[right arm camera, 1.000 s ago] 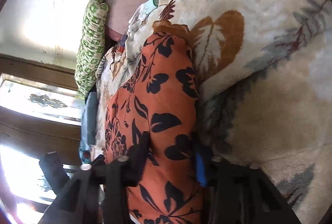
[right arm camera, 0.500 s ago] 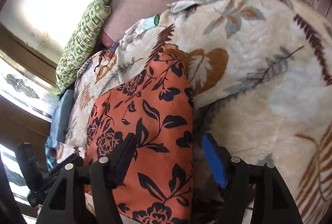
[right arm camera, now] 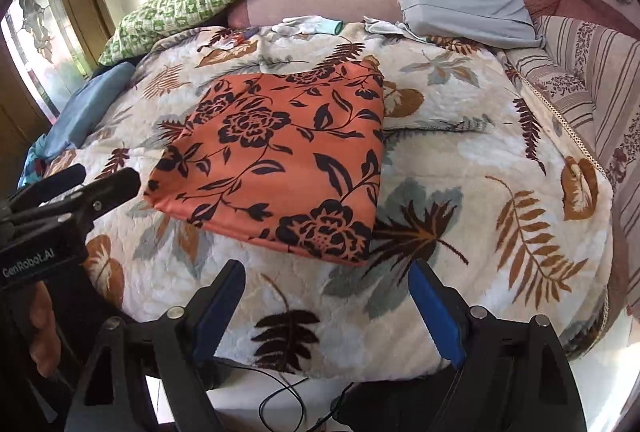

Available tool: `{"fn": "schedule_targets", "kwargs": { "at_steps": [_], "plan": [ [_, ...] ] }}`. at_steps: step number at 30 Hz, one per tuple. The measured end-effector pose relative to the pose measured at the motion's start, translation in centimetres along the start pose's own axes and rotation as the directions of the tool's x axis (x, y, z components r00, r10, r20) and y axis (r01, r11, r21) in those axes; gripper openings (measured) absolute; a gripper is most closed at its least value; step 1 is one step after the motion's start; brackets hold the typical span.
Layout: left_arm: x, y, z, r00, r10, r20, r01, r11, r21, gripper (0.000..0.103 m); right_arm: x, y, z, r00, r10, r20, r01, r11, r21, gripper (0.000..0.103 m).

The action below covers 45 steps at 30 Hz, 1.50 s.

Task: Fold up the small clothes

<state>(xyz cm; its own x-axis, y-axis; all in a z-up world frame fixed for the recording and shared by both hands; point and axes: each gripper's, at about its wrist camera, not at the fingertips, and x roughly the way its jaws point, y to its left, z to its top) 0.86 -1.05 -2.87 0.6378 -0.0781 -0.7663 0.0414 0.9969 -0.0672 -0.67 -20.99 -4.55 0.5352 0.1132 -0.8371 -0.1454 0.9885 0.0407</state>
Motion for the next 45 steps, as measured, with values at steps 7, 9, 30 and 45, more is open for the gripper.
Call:
{"fn": "schedule_targets", "kwargs": {
  "at_steps": [7,9,30,45],
  "plan": [
    [-2.9,0.4,-0.2,0.999,0.028,0.025,-0.028,1.0,-0.004,0.1,-0.7,0.7,-1.6,0.997,-0.053,-0.047,0.055,0.998,0.031,0.086],
    [-3.6,0.6,-0.1,0.999,0.033,0.028,-0.033,0.999,-0.012,0.1,-1.6,0.9,-1.6,0.998,-0.068,-0.019,0.069,0.997,0.046,0.086],
    [-6.1,0.4,1.0,0.997,0.038,0.071,-0.036,0.999,-0.031,0.101,-4.7,2.3,0.6,0.991,-0.118,0.061,0.116,0.993,0.038,0.086],
    [-6.4,0.5,1.9,0.995,0.056,0.088,-0.051,0.997,-0.056,0.1,-5.3,2.4,2.1,0.974,-0.191,0.125,0.183,0.98,0.076,0.086]
  ]
}}
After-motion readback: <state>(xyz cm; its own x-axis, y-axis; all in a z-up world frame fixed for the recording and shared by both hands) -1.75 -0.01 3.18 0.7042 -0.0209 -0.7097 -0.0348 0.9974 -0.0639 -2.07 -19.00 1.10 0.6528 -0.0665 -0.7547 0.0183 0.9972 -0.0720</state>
